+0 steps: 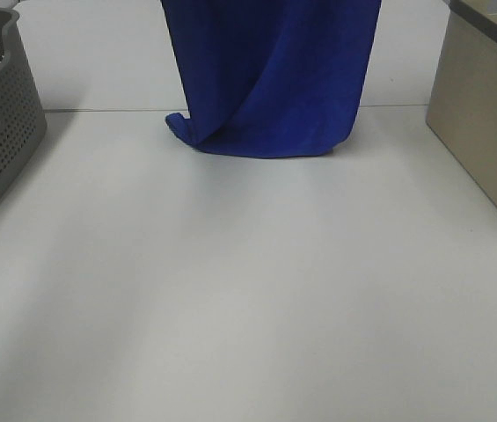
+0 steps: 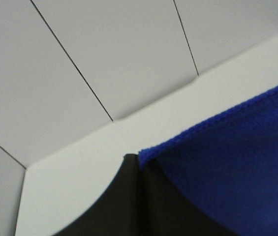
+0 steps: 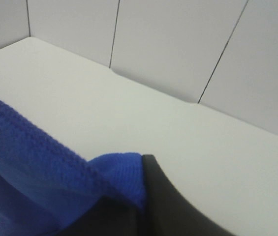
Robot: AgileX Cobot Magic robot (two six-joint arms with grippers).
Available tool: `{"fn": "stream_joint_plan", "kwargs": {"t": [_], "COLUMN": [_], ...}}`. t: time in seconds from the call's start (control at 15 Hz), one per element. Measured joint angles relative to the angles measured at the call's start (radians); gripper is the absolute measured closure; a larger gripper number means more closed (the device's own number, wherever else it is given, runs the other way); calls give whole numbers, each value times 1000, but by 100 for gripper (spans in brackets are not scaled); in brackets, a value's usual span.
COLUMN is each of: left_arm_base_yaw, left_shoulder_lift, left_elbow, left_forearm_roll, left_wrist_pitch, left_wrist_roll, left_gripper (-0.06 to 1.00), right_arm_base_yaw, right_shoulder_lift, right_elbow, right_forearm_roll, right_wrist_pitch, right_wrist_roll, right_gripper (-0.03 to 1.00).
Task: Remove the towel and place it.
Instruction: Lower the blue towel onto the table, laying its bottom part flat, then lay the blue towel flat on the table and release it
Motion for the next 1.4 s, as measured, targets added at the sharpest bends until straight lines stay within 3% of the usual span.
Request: {"fn": "stream_joint_plan", "kwargs": {"t": [0.07,0.13,0.33,0.53,0.73,0.8,0.93,1.4], "left_arm_base_yaw": [-3,-3,-3,-3,-3,-3,-3,-9], "left_shoulder_lift": [-32,-52,-110,-184,-338,-471,-590,-922], "left_elbow": [0,0,11,130,427,631,789,1082], "left_forearm_roll": [-37,-51,-181,-277,-294,-296,-324,-426], "left_wrist_pitch": [159,209,233,233,236,236,236,225], "left_wrist_roll": [7,7,14,15,-11,-13,-15,-34], "left_gripper": [94,94,94,94,94,94,94,94], "right_arm_base_yaw": [0,0,0,0,0,0,0,11], "right_shoulder_lift": [-26,-43,-64,-69,-118,-174,-239,-474], "right_elbow": [-1,-1,-1,6,100,204,308,587], "right_forearm_roll": [30,53,92,106,142,167,198,274], "right_wrist_pitch": [105,188,410,443,443,443,443,443], "right_wrist_roll": [0,0,18,37,52,53,64,80], "right_gripper": [95,95,95,95,95,95,95,95]}}
